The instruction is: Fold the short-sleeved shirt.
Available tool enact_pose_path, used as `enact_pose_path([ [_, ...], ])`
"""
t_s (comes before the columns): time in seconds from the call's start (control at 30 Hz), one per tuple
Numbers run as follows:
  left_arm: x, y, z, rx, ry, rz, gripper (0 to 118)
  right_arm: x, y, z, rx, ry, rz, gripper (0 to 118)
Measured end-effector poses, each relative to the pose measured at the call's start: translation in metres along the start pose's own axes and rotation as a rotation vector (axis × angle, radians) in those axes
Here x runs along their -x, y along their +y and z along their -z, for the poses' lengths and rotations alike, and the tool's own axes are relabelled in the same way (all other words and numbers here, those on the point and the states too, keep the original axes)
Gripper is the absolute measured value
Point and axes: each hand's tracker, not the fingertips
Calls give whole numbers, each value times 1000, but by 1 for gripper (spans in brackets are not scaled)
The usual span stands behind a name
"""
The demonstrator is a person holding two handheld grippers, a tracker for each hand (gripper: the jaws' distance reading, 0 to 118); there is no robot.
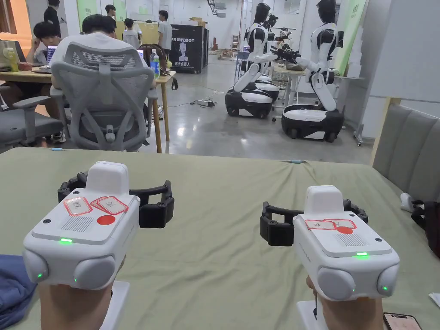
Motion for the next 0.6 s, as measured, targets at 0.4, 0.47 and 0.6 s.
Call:
enact_pose_path([
  [0.4,-3,-2,-1,23,-15,-4,118,-1,1,0,32,22,18,118],
  [0.47,-2,-2,-1,23,-12,-4,118,-1,2,0,30,39,44,118],
  [0.6,0,-2,0,31,-17,-5,118,4,4,2,32,21,58,118],
])
